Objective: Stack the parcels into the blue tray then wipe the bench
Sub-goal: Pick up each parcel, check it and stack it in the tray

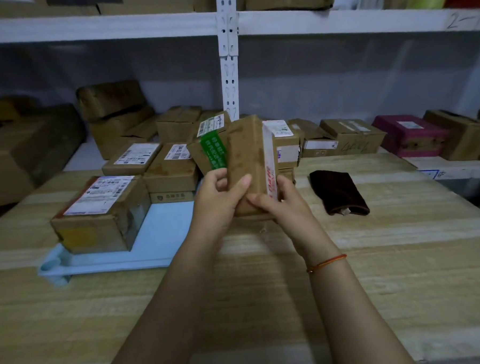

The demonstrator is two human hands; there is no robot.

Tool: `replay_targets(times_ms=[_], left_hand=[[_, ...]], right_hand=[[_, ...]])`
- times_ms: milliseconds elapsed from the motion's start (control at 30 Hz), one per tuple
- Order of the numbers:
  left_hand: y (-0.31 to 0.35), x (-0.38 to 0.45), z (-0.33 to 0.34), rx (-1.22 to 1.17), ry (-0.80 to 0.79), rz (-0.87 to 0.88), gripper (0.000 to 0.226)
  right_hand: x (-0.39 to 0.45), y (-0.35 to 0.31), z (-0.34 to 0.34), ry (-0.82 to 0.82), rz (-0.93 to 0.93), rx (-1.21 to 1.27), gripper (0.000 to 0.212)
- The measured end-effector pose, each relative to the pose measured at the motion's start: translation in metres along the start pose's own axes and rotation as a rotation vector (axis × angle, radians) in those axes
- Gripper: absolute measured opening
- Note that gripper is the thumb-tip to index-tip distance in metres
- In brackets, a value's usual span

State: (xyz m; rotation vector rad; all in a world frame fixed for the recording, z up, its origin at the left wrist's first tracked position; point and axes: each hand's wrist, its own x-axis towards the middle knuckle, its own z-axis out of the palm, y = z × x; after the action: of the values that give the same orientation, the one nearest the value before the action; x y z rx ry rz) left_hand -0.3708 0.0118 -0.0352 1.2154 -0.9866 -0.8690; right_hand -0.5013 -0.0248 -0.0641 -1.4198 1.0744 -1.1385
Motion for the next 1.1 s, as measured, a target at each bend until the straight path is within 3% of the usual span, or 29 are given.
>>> replay_targets(times_ms=[100,133,267,400,533,667,967,1100], left_hand=[[0.004,0.002,0.000,0.017,-0.019,-0.030,0.025],[0.004,0.002,0.001,0.017,-0.026,-0.038,0.024],[0.000,0.003,0.002,0.064,0.011,-0.030,0.021],[0.002,0.003,0.002,0.078,0.037,-0.066,0.029],[0.006,0.002,0.006,0.063,0.011,-0.109,0.035],[0.009,-0.002,0.008,0.053,-0.054,-0.112,0.023],[0.013,-0.006,0.007,0.018,-0.103,-0.100,0.039],[0.013,-0.006,0.005,-0.040,-0.098,-0.150,0.041]], right_hand=[[-0.006,-0.006,-0.005,-0.072,0.163,0.323,0.025],[-0.007,-0.007,-0.006,-0.079,0.210,0.431,0.021],[-0.008,-0.004,-0.011,-0.116,0.319,0.810,0.046],[-0.008,0.002,-0.016,-0.153,0.369,0.999,0.060],[-0.008,0.004,-0.016,-0.168,0.394,1.072,0.061],[-0.008,0.006,-0.017,-0.166,0.394,1.095,0.061],[-0.009,0.006,-0.016,-0.175,0.358,1.114,0.074],[-0.011,0.006,-0.014,-0.188,0.348,1.105,0.070]])
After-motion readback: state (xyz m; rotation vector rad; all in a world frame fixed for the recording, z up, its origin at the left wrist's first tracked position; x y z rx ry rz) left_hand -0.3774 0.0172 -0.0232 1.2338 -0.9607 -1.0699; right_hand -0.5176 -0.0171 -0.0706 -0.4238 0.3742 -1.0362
